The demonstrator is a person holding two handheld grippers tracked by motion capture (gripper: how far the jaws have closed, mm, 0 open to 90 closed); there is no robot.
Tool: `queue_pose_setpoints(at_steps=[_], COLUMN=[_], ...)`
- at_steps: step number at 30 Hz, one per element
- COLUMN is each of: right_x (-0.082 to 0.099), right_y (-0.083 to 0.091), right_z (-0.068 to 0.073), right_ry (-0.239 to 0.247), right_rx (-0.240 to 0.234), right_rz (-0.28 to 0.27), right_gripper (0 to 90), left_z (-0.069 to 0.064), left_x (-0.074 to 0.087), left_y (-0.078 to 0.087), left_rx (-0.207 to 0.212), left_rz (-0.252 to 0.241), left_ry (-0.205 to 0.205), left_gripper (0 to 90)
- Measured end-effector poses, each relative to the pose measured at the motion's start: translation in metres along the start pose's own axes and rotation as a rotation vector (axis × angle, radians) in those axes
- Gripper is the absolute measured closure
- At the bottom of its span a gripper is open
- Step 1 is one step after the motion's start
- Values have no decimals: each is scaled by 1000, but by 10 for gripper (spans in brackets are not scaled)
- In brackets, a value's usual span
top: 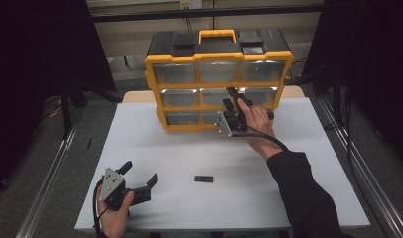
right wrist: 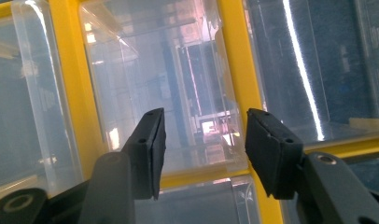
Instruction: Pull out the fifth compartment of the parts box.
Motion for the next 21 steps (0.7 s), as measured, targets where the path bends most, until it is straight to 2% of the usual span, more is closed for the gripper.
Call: queue_pose_setpoints(at_steps=[4, 12, 17, 19, 21], right_x=[0, -1, -2, -2, -3], right_y=[-1, -1, -1, -1, -1], right_z=[-1, -3, -4, -4, -4], right_ry=[-11, 46, 62, 44, 46], right_rx=[8, 18, 35, 31, 38], right_rz=[12, 23, 26, 30, 32], right_gripper=[547, 662, 682, 692, 704], left_z=[0, 0, 0, -1, -1], left_x=[0, 0, 0, 0, 0], left_y=[0, 0, 0, 0, -1], left_rx=[0, 0, 0, 0, 3], left_rz=[-1, 2, -1, -3, -3], left_ry=[1, -5, -1, -1, 2], left_gripper=[29, 29, 29, 29, 29])
Point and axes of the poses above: each handheld gripper's, and its own axes: y roughly backward along the jaws, x roughly out of its underside, z roughly to its left, the point moved 2 cm from there along -y, roughly forward along the jaws, and after that the axes turned 6 degrees about y, right-handed, at the moved point
